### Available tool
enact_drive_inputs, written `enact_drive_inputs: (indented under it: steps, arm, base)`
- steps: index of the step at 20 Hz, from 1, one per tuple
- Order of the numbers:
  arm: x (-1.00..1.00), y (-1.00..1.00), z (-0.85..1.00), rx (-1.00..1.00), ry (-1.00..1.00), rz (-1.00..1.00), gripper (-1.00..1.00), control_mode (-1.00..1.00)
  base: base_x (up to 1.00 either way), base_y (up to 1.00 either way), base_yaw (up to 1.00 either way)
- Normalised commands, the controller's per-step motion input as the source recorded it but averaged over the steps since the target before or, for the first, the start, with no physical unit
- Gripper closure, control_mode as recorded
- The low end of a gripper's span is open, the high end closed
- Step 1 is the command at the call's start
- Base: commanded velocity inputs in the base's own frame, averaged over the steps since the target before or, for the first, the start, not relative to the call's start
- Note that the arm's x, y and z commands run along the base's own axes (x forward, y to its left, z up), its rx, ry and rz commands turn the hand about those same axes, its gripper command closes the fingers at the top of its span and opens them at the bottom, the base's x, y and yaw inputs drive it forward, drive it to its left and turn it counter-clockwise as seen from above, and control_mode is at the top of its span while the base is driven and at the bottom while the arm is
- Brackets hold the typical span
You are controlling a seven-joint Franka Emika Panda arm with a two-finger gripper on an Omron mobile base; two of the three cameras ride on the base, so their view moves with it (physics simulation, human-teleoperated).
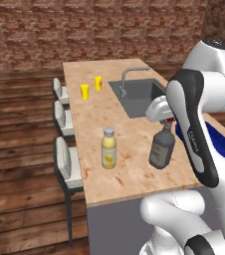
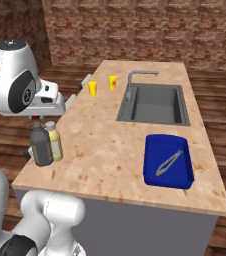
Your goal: Place the drinks on the dining counter in a tight cluster.
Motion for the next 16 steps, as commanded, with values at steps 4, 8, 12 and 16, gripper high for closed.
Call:
enact_drive_inputs:
  steps: [4,8,12,16]
  arm:
    - [0.00,0.00,0.00,0.00,0.00,0.00,1.00,1.00]
    - [0.00,0.00,0.00,0.00,0.00,0.00,1.00,1.00]
    - [0.00,0.00,0.00,0.00,0.00,0.00,1.00,1.00]
    - [0.00,0.00,0.00,0.00,0.00,0.00,1.00,1.00]
  base:
    - [0.00,0.00,0.00]
    - [0.00,0.00,0.00]
    - [0.00,0.00,0.00]
    - [0.00,0.00,0.00]
